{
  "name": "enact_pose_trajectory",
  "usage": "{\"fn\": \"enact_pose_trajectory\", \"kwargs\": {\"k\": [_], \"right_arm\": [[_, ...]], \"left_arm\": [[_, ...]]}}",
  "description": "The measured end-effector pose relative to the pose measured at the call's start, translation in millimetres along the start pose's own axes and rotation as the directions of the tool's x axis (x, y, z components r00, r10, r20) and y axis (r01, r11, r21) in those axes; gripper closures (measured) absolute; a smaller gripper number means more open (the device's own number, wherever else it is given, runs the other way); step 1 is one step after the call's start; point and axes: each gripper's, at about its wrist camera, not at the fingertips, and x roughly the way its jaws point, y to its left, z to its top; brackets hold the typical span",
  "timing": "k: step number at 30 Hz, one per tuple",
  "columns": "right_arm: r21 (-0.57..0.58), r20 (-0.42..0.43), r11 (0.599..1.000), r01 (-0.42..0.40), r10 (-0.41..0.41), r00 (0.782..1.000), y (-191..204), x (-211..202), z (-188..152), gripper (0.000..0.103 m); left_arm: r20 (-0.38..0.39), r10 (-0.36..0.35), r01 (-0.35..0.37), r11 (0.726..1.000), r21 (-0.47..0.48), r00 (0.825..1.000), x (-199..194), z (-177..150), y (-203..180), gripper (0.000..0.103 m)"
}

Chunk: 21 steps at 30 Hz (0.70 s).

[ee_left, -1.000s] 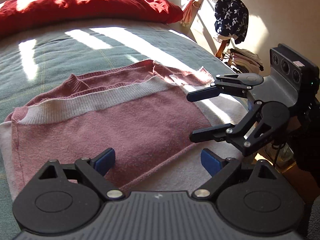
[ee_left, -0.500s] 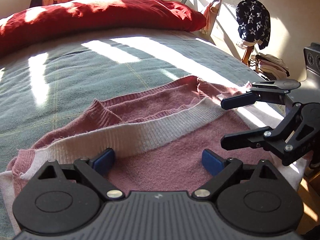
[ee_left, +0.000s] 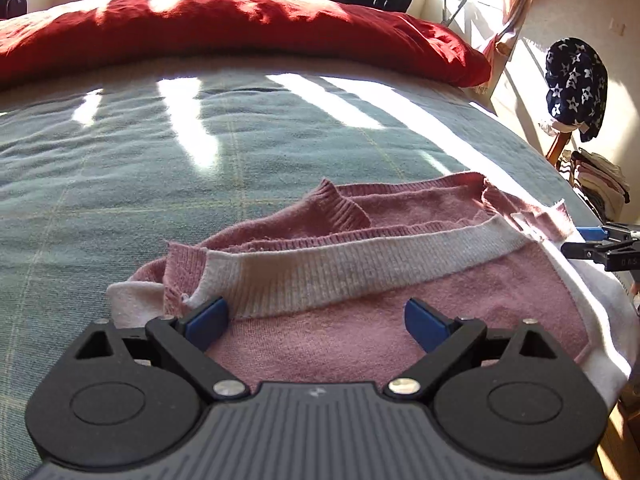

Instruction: Fold clothes

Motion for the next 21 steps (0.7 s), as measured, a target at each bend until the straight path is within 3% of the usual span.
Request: {"fn": "enact_pose_trajectory", "kwargs": {"k": [5, 11, 15, 18, 21], "right_arm": [[-0.066, 0.09, 0.99, -0.123, 0.129, 0.988, 25.4, -14.6, 25.9, 0.015], [-0.127, 0.007, 0.962, -0.241, 0.244, 0.97, 66.1, 29.4, 53.9, 0.013], [-0.104, -0.062, 0.959, -0.262, 0.256, 0.965, 75.3, 67.9, 59.4, 0.013], [-0.117, -0.078, 0.961, -0.25, 0.242, 0.967, 81.4, 88.4, 62.4, 0.001], [-0.145, -0.083, 0.964, -0.221, 0.211, 0.974, 88.6, 95.9, 70.2, 0.0]], "left_arm": [[0.051, -0.057, 0.056, 0.998, 0.019, 0.997, -22.6, 20.6, -16.0, 0.007], [0.037, -0.141, 0.144, 0.983, -0.116, 0.989, -29.1, 21.8, -10.7, 0.006], [0.014, -0.145, 0.146, 0.981, -0.129, 0.989, -30.8, 8.8, -5.9, 0.006], [-0.002, -0.139, 0.137, 0.98, -0.144, 0.99, -31.7, -1.6, 0.5, 0.006], [-0.009, -0.142, 0.139, 0.978, -0.153, 0.99, -33.2, -6.9, 4.9, 0.006]]}}
